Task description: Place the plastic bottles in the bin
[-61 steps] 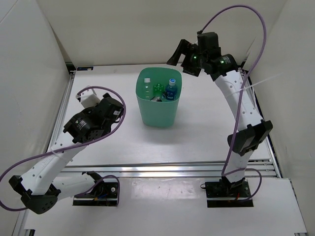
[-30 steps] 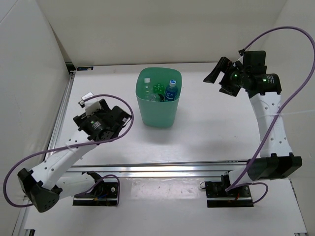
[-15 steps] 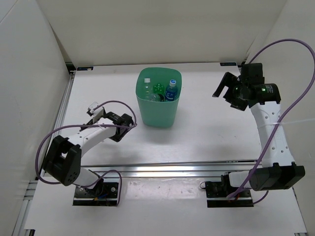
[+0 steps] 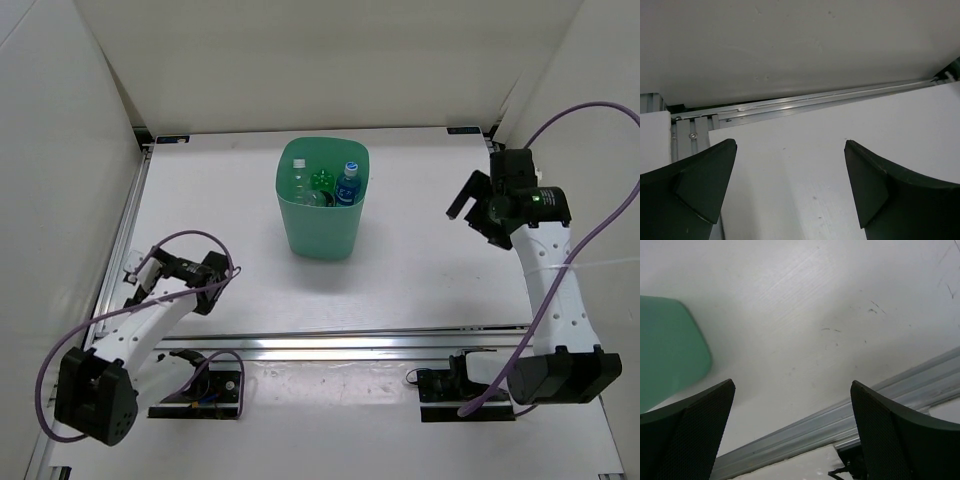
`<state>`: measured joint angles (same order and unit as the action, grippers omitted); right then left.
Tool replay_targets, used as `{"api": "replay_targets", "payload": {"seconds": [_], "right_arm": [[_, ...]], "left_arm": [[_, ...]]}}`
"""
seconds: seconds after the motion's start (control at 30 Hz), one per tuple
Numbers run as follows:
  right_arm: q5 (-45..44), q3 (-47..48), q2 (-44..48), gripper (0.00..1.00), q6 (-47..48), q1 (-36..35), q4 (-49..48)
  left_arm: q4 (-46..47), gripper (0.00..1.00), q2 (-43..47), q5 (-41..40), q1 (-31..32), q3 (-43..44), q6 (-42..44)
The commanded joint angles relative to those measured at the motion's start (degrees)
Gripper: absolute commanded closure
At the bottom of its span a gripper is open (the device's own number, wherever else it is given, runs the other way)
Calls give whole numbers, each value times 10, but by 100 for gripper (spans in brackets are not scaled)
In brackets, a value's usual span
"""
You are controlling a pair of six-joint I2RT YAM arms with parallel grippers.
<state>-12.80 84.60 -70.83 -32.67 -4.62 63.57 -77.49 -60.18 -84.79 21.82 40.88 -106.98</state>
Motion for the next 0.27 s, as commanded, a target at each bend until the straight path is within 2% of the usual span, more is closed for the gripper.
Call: {"api": "replay_targets", "payload": {"seconds": [0.0, 0.07, 0.1, 0.2, 0.23], "right_arm": [[-38, -29, 3, 0, -28, 15, 26], [-38, -35, 9, 0, -28, 23, 26], [-43, -35, 9, 0, -34, 31, 41], [-43, -48, 22, 0, -40, 39, 46], [-50, -48, 30, 0, -48, 39, 52]], "left_arm": [[-23, 0, -19, -57, -5, -49, -59], [-26, 0, -24, -70, -5, -87, -126], [-14, 0, -24, -89, -5, -96, -126], [92, 0, -29, -89, -20, -103, -45], [92, 0, -38, -89, -20, -103, -37]]}}
